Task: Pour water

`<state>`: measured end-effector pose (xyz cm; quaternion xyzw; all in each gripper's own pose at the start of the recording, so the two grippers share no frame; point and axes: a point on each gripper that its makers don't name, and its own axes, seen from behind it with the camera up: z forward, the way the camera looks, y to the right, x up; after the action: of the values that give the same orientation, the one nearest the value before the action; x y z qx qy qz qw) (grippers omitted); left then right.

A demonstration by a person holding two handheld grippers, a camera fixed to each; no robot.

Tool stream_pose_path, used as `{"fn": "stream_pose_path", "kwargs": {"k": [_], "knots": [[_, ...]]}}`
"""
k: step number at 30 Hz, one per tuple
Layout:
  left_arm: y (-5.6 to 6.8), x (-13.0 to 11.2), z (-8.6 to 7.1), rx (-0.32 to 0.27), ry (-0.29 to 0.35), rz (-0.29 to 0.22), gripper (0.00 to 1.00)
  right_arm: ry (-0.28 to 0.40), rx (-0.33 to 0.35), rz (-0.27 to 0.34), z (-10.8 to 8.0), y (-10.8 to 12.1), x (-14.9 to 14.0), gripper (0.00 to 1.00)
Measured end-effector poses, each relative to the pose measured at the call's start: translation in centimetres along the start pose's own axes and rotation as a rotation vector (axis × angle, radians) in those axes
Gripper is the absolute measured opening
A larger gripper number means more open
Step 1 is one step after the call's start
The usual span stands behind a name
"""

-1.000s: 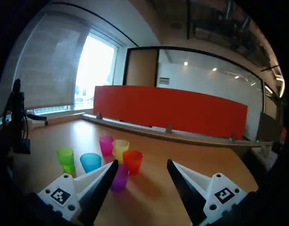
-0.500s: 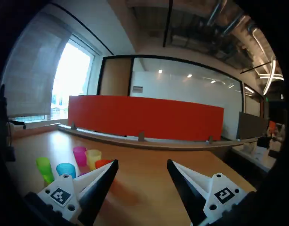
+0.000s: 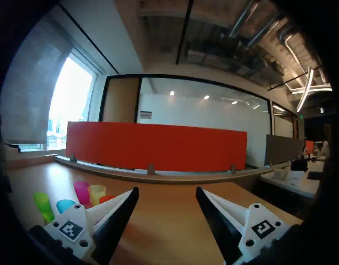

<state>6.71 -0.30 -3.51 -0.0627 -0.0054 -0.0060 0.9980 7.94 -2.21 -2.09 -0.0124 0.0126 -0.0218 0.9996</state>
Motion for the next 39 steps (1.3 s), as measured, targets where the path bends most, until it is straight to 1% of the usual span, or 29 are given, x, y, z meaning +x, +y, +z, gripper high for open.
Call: {"fn": "stream_pose_path", "kwargs": {"k": [6, 11, 14, 17, 23, 27, 30, 35, 39], "knots": [[0.0, 0.3, 0.1, 0.004, 0.013, 0.005, 0.91, -0.006, -0.018, 0.038, 0.0, 0.8, 0.0, 1.00], [0.5, 0.6, 0.2, 0.000, 0.024, -0.005, 0.91, -0.004, -0.025, 0.045, 0.1, 1.2, 0.4, 1.00], [0.5, 0.4, 0.2, 0.006, 0.032, -0.009, 0.91, -0.014, -0.032, 0.042, 0.3, 1.5, 0.3, 1.00], [0.1, 0.2, 0.3, 0.021, 0.034, -0.009, 0.91, -0.031, -0.029, 0.043, 0.4, 1.6, -0.1, 1.00], [-0.9, -0.2, 0.1, 0.075, 0.061, -0.024, 0.91, -0.057, -0.028, 0.066, 0.6, 1.8, -0.4, 1.00], [-1.1, -0.4, 0.2, 0.093, 0.067, -0.029, 0.91, -0.066, -0.025, 0.074, 0.8, 1.6, -0.1, 1.00], [-0.8, -0.7, 0.4, 0.097, 0.070, -0.018, 0.91, -0.066, -0.030, 0.073, 0.8, 1.5, 0.2, 1.00], [0.0, -1.8, 0.7, 0.102, 0.066, 0.025, 0.91, -0.076, -0.040, 0.062, 0.6, 1.6, 0.2, 1.00], [-0.2, -2.3, 1.0, 0.121, 0.068, 0.045, 0.91, -0.084, -0.050, 0.044, 0.5, 1.6, 0.2, 1.00]]}}
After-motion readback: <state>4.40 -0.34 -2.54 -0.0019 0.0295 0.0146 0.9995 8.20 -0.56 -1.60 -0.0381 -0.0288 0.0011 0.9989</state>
